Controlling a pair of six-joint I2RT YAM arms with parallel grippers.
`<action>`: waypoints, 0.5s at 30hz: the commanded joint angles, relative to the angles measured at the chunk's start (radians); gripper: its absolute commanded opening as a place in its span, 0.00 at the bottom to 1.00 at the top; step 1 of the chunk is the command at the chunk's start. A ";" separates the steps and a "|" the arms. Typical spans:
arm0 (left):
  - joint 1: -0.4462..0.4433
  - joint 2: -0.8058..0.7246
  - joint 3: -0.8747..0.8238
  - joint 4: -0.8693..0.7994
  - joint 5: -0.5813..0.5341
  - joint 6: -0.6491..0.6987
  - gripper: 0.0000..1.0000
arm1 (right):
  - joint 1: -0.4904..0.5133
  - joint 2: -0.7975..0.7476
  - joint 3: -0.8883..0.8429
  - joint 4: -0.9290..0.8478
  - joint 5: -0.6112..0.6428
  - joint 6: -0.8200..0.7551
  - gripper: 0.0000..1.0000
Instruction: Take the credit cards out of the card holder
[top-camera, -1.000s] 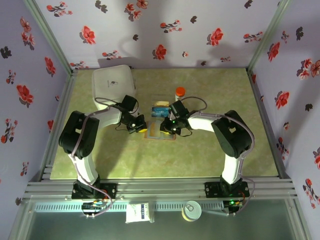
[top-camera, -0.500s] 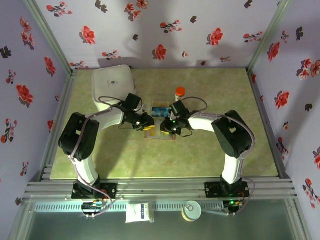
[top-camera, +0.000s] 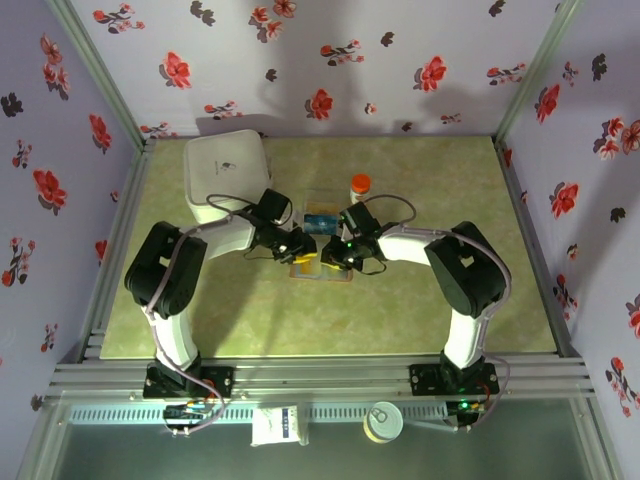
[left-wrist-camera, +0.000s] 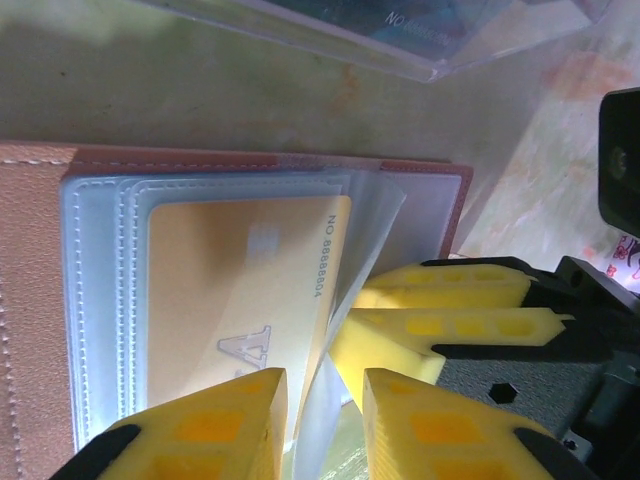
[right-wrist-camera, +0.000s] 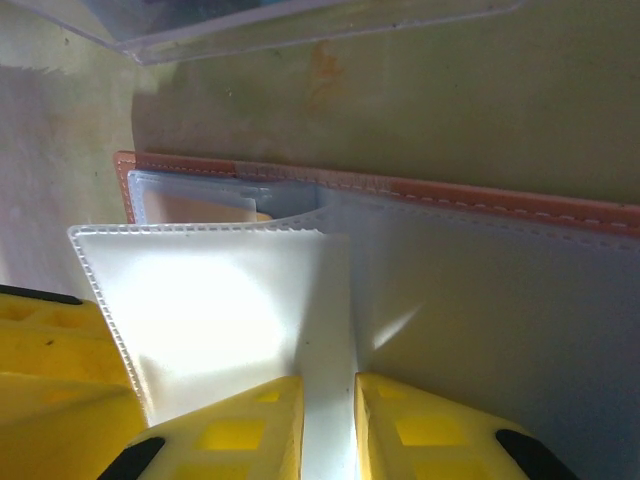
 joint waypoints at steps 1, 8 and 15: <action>-0.007 0.017 0.029 0.009 0.020 -0.016 0.24 | -0.007 -0.020 -0.018 -0.019 0.011 0.016 0.22; -0.010 0.002 0.041 -0.001 0.020 -0.018 0.20 | -0.009 -0.076 -0.029 -0.011 0.022 0.010 0.24; -0.021 0.000 0.067 -0.018 0.020 -0.019 0.19 | -0.036 -0.203 -0.062 -0.040 0.080 -0.004 0.26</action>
